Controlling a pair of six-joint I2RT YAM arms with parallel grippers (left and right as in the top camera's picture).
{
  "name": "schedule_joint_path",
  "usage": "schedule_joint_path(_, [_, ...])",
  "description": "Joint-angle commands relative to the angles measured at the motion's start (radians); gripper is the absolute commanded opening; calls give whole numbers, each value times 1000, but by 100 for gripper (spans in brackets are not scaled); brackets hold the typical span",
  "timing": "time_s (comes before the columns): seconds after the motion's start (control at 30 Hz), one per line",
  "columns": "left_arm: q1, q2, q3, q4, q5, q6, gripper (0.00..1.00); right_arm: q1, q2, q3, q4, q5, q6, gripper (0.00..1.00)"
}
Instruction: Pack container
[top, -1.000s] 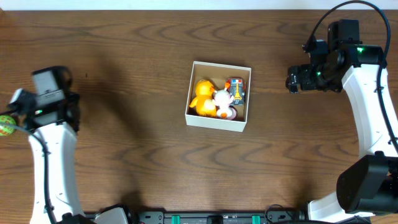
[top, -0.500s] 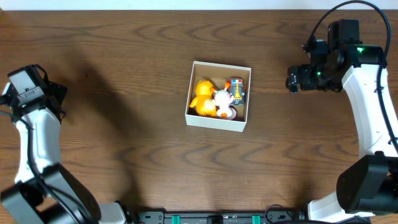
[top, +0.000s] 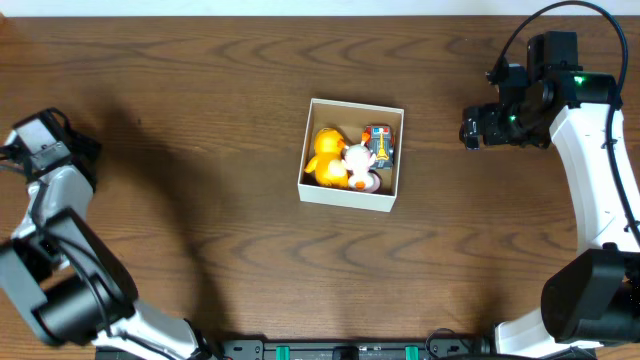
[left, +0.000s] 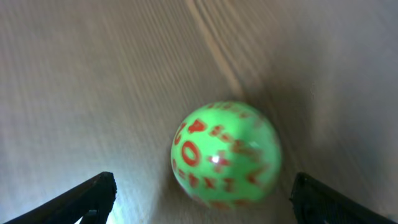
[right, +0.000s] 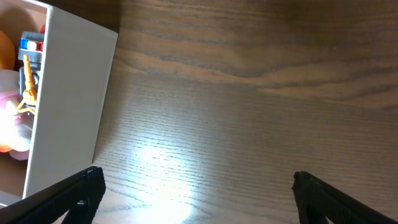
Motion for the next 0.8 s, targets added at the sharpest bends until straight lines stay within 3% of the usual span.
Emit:
schedule_joint_path(0.0, [-4,92,10,37,25,69,91,0,-23,13,-1,0,14,99])
schedule_joint_path(0.17, [-4,163,20,97,25,69,88,0,-23,13,-1,0,14,99])
schedule_joint_path(0.27, [-4,160,38,97,25,69,75,0,-23,13,-1,0,14,99])
schedule_joint_path(0.53, [-4,117,64,61,14,69,75,0,-23,13,-1,0,14,99])
schedule_joint_path(0.77, [-3,-8,63,-73,-166,0,75,0,-23,13,-1,0,14,99])
